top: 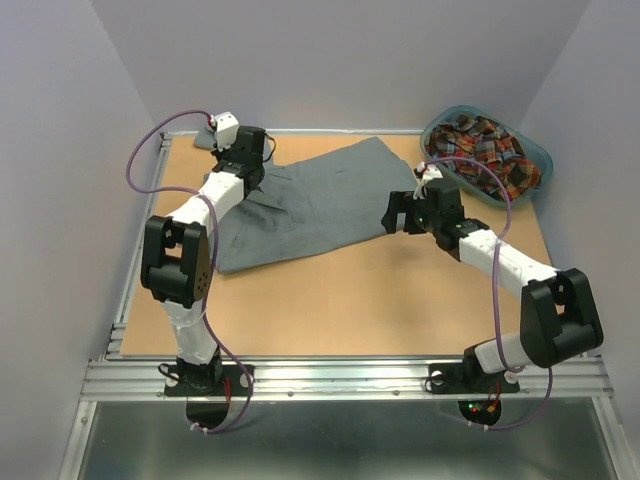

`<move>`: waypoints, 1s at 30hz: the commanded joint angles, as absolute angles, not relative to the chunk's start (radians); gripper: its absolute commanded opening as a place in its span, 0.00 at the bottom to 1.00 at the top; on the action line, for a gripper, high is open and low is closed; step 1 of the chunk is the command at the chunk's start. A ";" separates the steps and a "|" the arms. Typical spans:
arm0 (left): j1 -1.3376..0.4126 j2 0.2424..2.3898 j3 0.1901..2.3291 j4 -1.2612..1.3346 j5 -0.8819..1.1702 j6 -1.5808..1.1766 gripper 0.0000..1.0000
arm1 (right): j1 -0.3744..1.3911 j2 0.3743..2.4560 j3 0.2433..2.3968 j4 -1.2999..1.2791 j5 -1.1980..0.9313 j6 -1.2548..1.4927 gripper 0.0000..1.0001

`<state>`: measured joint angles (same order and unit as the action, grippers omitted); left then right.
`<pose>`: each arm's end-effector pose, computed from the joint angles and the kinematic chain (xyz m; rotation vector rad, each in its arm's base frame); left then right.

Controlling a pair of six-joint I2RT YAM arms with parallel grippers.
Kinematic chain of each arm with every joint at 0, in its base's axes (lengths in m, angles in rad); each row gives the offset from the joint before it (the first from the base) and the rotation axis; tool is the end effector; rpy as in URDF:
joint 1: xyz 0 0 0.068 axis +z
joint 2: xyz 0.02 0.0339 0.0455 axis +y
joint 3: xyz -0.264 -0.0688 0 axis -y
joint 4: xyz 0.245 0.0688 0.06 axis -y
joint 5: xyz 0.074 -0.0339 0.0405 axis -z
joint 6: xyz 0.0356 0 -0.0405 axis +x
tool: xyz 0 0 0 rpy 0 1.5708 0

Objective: Fold and stack the long sleeve shirts
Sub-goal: Fold the shirt

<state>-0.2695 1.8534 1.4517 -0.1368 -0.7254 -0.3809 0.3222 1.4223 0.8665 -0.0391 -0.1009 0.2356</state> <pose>0.4198 -0.0914 0.2748 -0.5241 1.9101 0.3452 0.2942 0.1020 0.2350 -0.1537 2.1886 0.4269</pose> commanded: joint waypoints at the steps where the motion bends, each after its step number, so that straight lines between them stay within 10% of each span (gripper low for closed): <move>1: -0.276 1.827 1.508 -0.074 -0.799 -0.350 0.16 | 0.328 1.393 0.836 -0.009 -0.080 0.218 1.00; 8: -0.276 1.732 1.486 -0.161 -0.804 -0.386 0.80 | 0.334 1.393 0.844 -0.009 -0.081 0.219 1.00; 11: -0.276 1.648 1.459 -0.254 -0.787 -0.451 0.90 | 0.334 1.400 0.848 -0.009 -0.080 0.221 1.00; 30: -0.272 1.144 0.681 -0.332 -0.482 -0.845 0.69 | 0.334 1.385 0.834 -0.011 -0.077 0.270 0.99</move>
<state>-0.2733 1.1973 0.7067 -0.3836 -0.5060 -0.7948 0.3233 1.4216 0.8665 -0.0391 -0.0788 0.2657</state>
